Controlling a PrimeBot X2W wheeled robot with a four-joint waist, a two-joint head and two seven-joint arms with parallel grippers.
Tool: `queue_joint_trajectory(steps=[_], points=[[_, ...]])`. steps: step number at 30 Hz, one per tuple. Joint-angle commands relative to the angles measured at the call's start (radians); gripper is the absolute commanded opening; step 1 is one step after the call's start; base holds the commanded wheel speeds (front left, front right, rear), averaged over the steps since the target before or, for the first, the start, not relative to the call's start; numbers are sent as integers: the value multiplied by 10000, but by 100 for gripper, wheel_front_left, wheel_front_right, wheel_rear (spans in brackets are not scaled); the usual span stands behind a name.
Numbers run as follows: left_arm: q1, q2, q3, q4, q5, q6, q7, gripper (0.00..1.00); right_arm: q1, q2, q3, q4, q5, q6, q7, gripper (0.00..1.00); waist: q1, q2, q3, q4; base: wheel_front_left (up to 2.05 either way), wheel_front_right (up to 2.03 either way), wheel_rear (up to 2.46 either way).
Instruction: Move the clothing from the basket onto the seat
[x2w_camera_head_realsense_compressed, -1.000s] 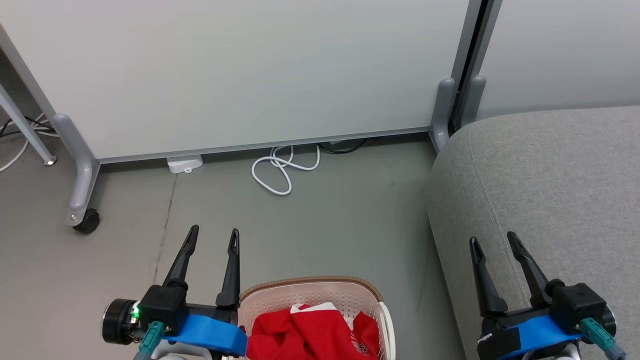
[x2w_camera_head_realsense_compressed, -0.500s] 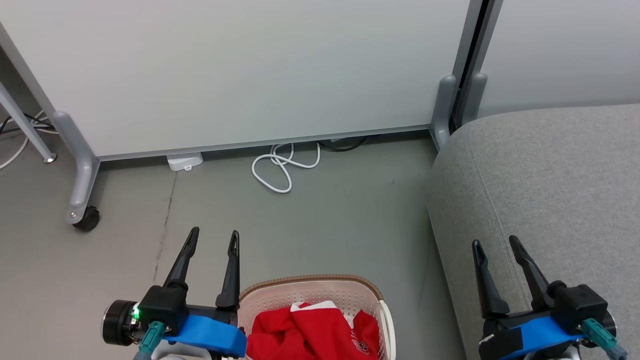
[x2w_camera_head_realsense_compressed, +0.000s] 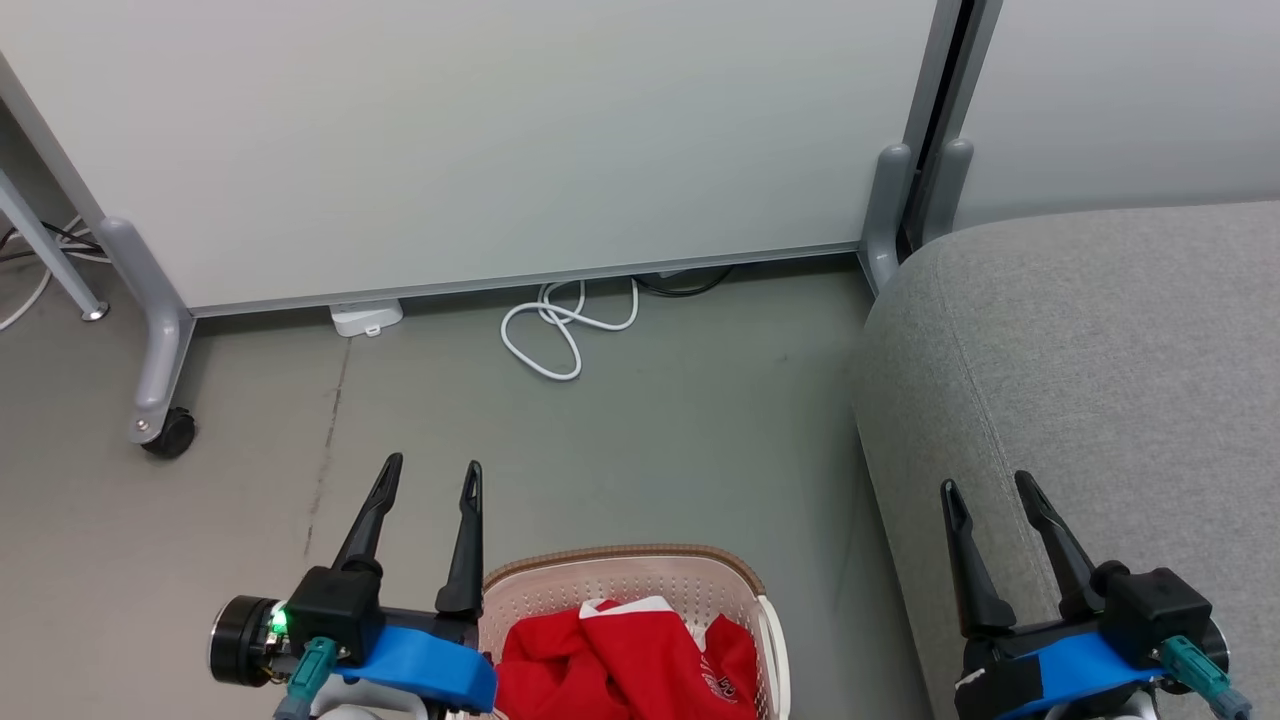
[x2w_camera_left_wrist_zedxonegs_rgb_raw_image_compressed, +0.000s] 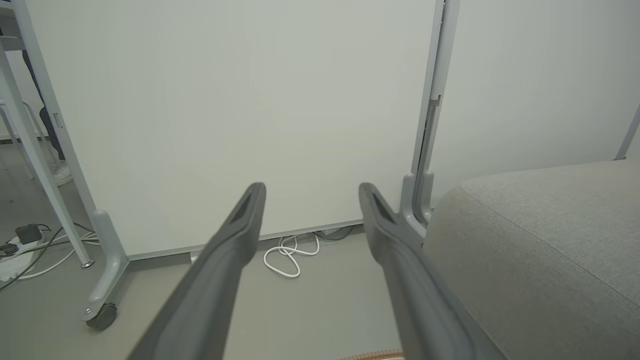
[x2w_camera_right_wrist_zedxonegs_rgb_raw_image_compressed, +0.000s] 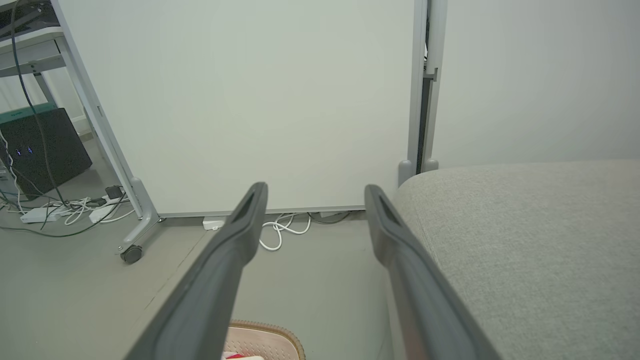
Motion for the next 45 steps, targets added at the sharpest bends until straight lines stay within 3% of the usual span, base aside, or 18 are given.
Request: queue_joint_trajectory(steps=[1, 18, 32, 45], points=[[-215, -16, -76, 81, 128, -67, -50, 100, -78, -59, 9, -24, -47, 4, -35, 100, 0, 0, 39, -9, 0, 0, 0], [-2404, 644, -1539, 2051, 665, -486, -41, 100, -772, -56, 309, -406, -210, 4, -35, 100, 0, 0, 1463, -866, 0, 0, 0], [-4883, 1581, -4278, 5303, 471, -490, -41, 100, -1959, -52, 789, -972, -202, 4, -34, 100, 0, 0, 3507, -1905, 0, 0, 0], [-6658, 1929, -7189, 8445, -245, -490, 40, 100, -2890, -50, 1009, -1486, -99, 4, -34, 100, 0, 0, 5505, -2334, 0, 0, 0]])
